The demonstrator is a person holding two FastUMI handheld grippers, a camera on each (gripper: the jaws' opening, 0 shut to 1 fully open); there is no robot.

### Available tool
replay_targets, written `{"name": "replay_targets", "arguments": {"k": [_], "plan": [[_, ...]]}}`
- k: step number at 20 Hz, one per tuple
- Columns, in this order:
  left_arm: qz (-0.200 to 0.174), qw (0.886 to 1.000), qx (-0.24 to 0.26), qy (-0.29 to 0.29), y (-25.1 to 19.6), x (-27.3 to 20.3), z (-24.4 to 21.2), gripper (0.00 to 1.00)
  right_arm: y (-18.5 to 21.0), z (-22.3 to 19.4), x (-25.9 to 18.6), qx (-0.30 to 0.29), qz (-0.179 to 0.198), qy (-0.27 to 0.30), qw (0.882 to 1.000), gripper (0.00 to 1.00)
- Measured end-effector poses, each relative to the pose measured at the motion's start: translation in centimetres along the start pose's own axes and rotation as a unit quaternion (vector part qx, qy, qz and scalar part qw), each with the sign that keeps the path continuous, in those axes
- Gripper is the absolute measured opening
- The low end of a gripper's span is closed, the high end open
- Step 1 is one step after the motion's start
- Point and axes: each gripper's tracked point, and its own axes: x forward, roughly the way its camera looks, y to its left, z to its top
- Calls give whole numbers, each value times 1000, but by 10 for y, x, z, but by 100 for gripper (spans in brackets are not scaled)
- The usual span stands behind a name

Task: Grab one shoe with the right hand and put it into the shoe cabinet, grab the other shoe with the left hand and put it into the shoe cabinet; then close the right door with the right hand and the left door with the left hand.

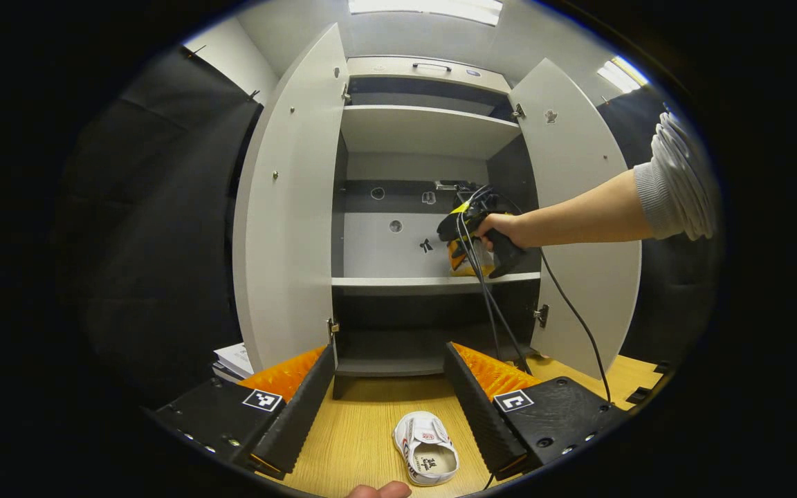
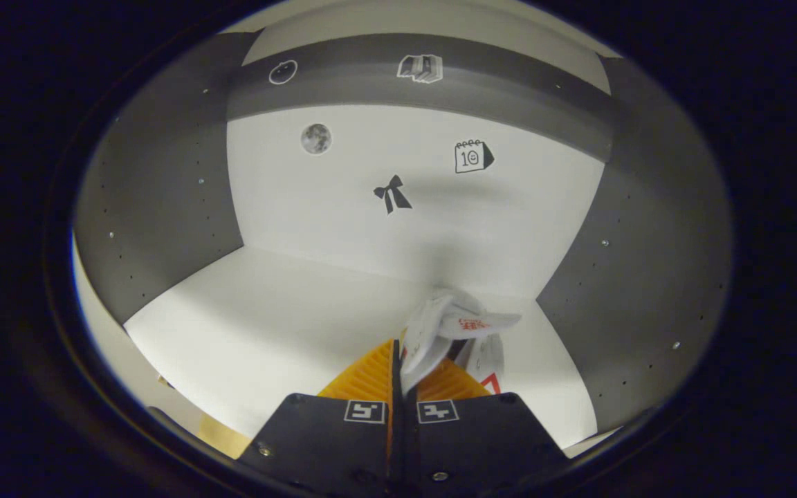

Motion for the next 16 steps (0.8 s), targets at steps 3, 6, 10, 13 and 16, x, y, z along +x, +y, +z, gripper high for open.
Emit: {"name": "replay_targets", "arguments": {"k": [3, 6, 10, 13, 16], "plan": [[2, 1000, -1, -4, 0, 0, 2, 95, -2, 1, -2, 0, -15, 1, 1000, 8], [4, 1000, -1, -7, 1, 1, 2, 95, 2, 5, -13, 4, -15, -7, 1000, 20], [1, 1000, -3, -13, -1, 3, 5, 95, -1, 17, -52, 2, -12, -40, 999, 21], [-3, 1000, -4, -17, -3, 4, 7, 95, -4, 27, -93, 5, 1, -81, 997, 21], [-4, 1000, -7, -22, -4, 5, 9, 95, -2, 28, -141, 20, 22, -126, 992, 21]]}}
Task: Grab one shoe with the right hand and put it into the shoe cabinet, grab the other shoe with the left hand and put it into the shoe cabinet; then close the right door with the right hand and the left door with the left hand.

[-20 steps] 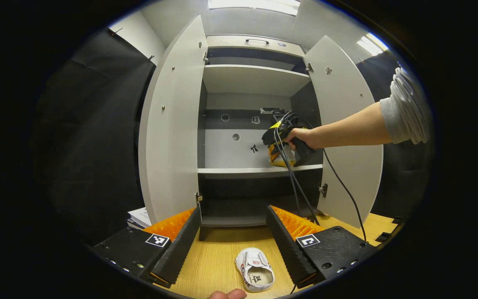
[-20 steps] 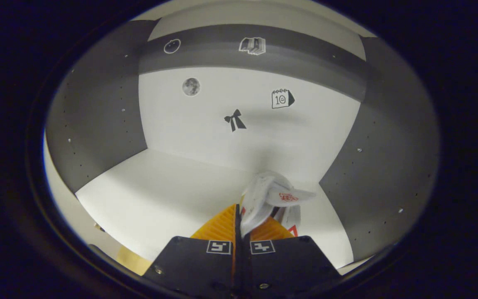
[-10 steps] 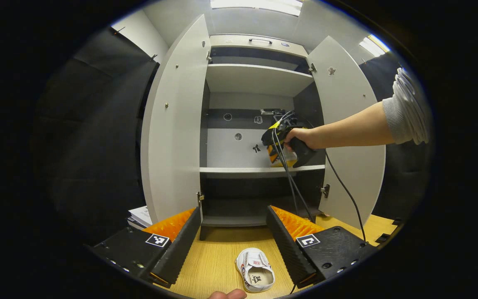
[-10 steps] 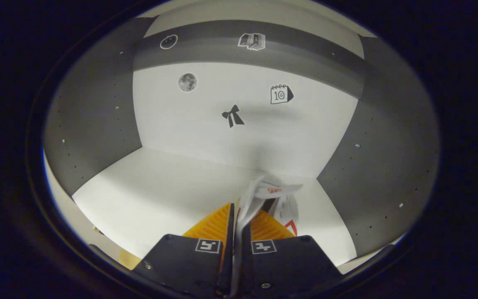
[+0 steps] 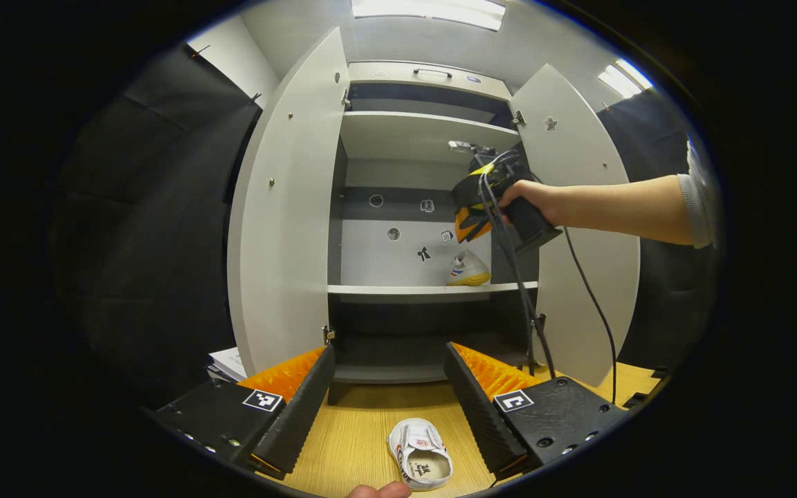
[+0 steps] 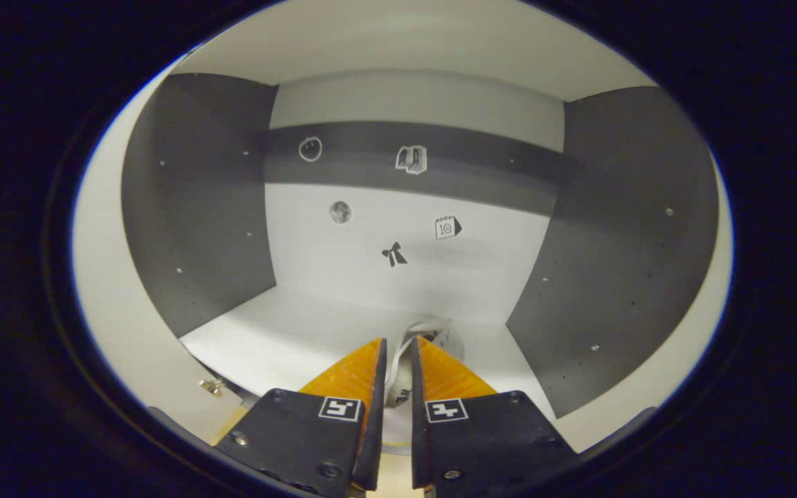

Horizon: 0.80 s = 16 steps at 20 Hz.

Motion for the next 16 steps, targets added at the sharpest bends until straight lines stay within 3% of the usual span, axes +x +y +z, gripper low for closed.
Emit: {"name": "replay_targets", "arguments": {"k": [6, 7, 8, 9, 10, 11, 14, 16], "plan": [[-4, 1000, 3, -5, -2, -1, 2, 95, 5, -30, -103, -5, 11, -95, 995, 24], [-3, 1000, 5, -6, -2, 0, 3, 95, 7, -41, -118, 1, 15, -103, 995, 28], [-3, 1000, 5, -6, -3, 0, 3, 95, 8, -53, -131, 8, 16, -108, 994, 23], [-2, 1000, 4, -6, -3, -1, 3, 95, 4, -66, -143, 13, 10, -115, 993, 28], [-2, 1000, 3, -7, -4, -2, 4, 95, -2, -80, -152, 18, 0, -121, 993, 23], [-2, 1000, 3, -8, -4, -2, 4, 95, -7, -92, -162, 21, -11, -129, 991, 27], [-3, 1000, 8, -11, -6, -2, 5, 95, -17, -132, -191, 30, -43, -152, 987, 26], [-2, 1000, 11, -10, -7, -3, 5, 95, -24, -155, -208, 18, -68, -173, 982, 37]]}}
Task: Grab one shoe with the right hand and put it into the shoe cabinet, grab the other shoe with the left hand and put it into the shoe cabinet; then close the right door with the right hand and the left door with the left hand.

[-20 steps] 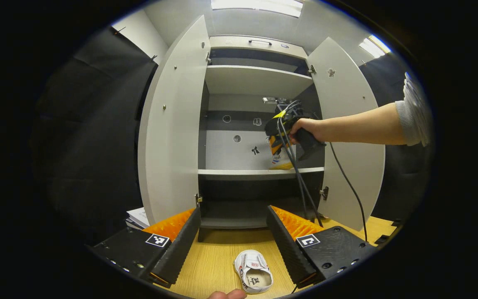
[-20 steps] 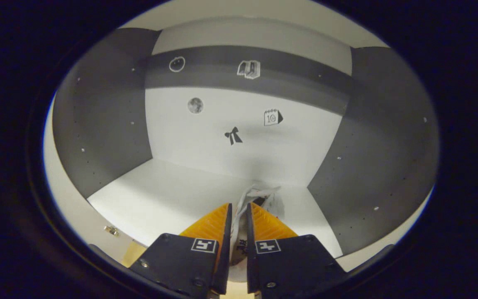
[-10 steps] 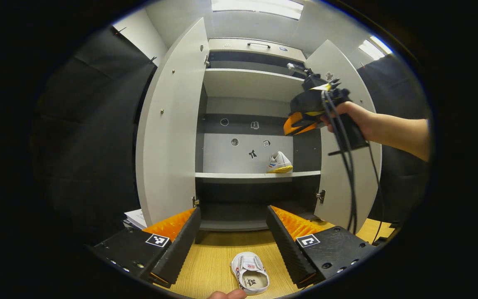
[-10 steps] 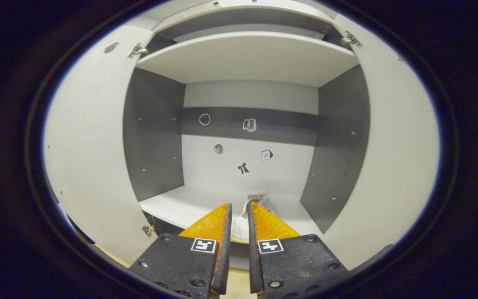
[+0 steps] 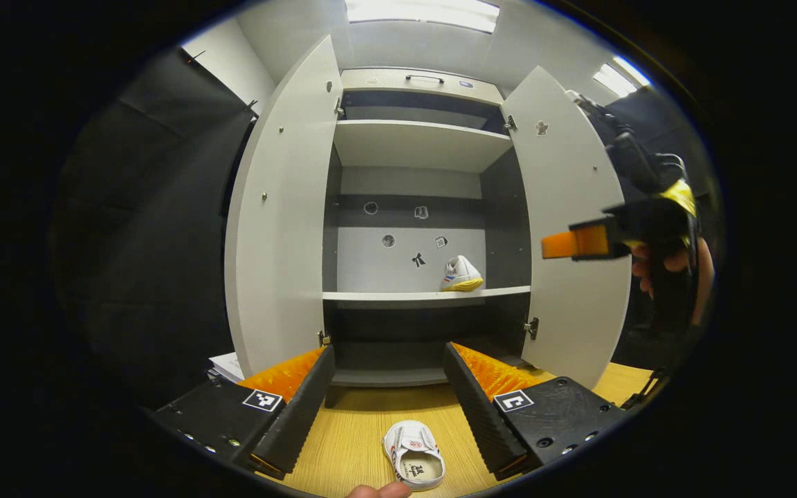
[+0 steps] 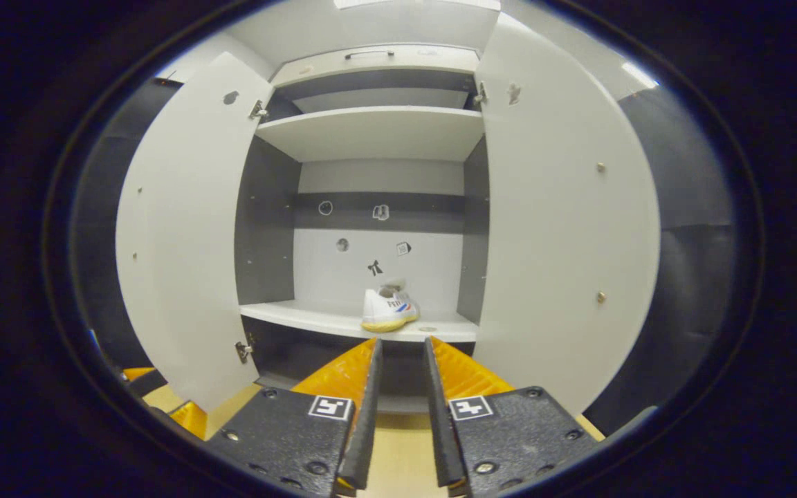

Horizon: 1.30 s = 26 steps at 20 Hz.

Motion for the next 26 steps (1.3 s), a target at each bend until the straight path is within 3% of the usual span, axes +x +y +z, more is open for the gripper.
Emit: {"name": "replay_targets", "arguments": {"k": [1, 2, 7, 9, 17, 23, 26], "plan": [[-1, 1000, 0, 1, -1, -1, -1, 95, -3, -6, -10, -9, -7, -9, 1000, 53], [-1, 1000, 1, 2, -2, -1, -1, 95, -1, -14, -22, -15, -6, -13, 1000, 60], [1, 1000, 9, 26, -3, -9, -15, 95, 4, -54, -61, -4, 8, -12, 1000, 91], [2, 999, 10, 34, -3, -12, -20, 95, -1, -67, -72, 6, -1, -8, 1000, 98], [-11, 993, -6, 115, -8, -27, -73, 96, -15, -108, -93, 26, -13, 40, 999, 98], [-1, 973, -13, 231, -2, -50, -137, 96, -36, -118, -89, 38, -30, 51, 998, 97], [3, 965, -7, 261, 3, -50, -162, 96, -43, -123, -87, 23, -36, 57, 997, 97]]}}
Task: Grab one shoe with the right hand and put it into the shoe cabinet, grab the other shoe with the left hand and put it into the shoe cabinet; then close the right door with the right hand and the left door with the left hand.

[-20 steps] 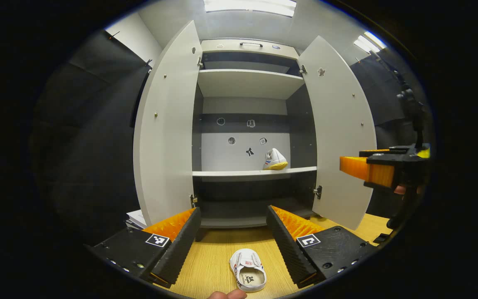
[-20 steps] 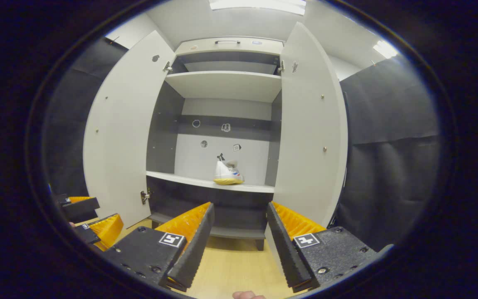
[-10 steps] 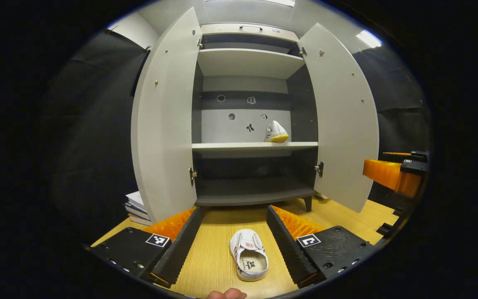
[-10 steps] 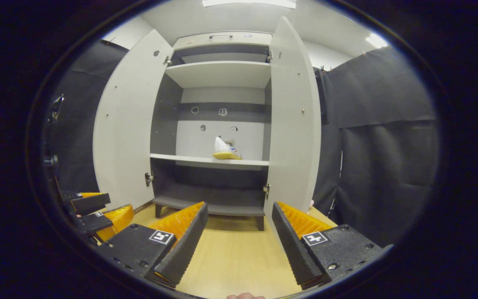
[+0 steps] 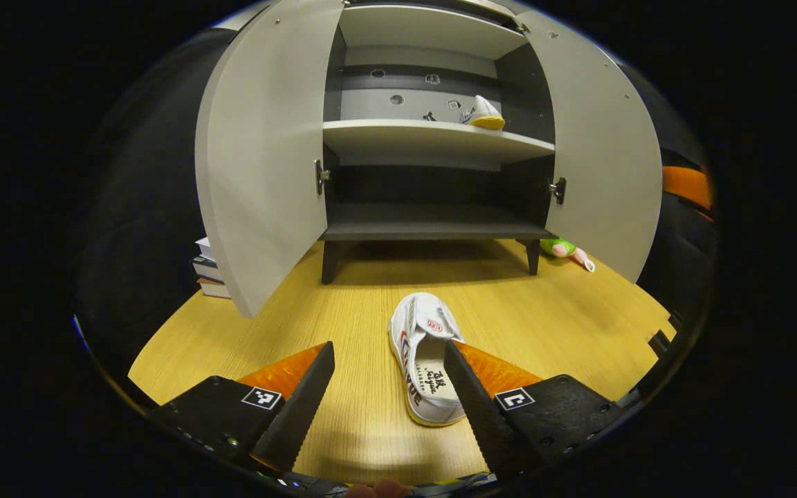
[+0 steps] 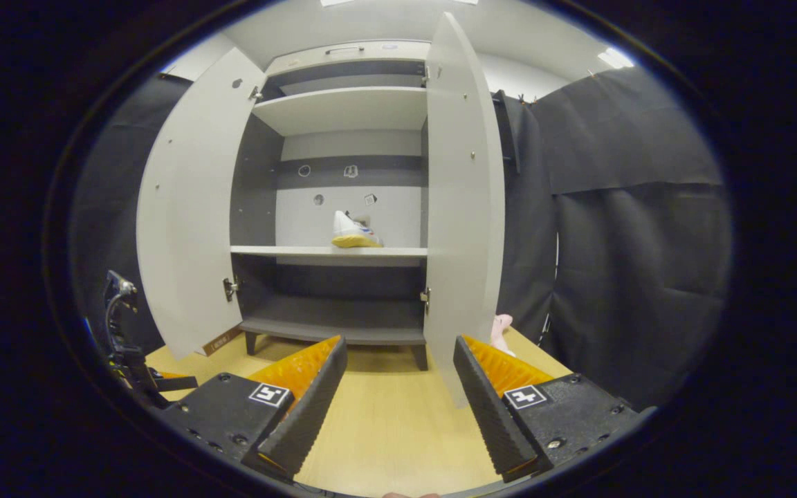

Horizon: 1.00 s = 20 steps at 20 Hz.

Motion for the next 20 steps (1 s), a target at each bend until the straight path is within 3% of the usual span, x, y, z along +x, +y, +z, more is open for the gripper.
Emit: {"name": "replay_targets", "arguments": {"k": [8, 20], "plan": [[0, 998, -9, 60, 10, 32, -21, 96, 0, -9, 8, -7, 0, 18, 1000, 98], [8, 997, -23, 70, 14, 78, -22, 98, -5, -22, 24, -18, -8, 44, 999, 98]]}}
